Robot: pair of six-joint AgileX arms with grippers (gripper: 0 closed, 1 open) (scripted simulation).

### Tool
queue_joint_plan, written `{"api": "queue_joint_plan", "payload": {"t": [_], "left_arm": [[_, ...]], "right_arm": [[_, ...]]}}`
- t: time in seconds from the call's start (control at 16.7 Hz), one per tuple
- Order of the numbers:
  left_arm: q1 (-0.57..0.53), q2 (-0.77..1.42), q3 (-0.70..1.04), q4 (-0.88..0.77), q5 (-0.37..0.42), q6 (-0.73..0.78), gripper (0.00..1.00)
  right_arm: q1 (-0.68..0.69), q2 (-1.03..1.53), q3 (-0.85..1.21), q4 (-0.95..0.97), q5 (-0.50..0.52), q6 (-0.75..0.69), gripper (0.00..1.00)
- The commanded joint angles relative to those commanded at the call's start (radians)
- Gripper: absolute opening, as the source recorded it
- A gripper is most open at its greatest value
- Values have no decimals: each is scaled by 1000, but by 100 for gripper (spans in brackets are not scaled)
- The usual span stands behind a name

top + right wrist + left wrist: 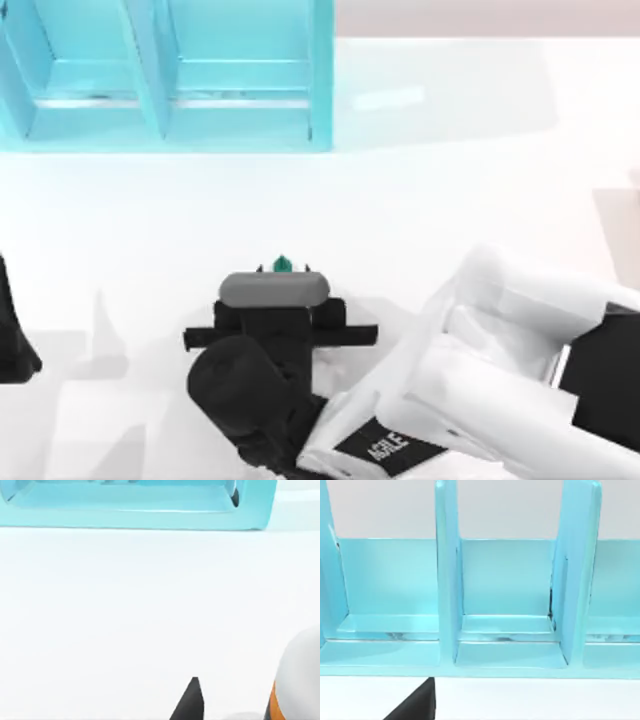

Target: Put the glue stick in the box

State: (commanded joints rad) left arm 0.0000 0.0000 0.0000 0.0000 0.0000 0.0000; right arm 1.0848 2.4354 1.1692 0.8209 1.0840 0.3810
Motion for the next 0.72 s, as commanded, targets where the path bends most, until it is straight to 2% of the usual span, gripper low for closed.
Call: {"api": "queue_joint_plan", "payload": {"t": [0.24,0.72], "left_arm": [[0,0,0,0,0,0,100],[0,0,0,0,0,0,100]], "right_arm": [[0,0,0,0,0,0,2],[0,0,0,0,0,0,0]]}}
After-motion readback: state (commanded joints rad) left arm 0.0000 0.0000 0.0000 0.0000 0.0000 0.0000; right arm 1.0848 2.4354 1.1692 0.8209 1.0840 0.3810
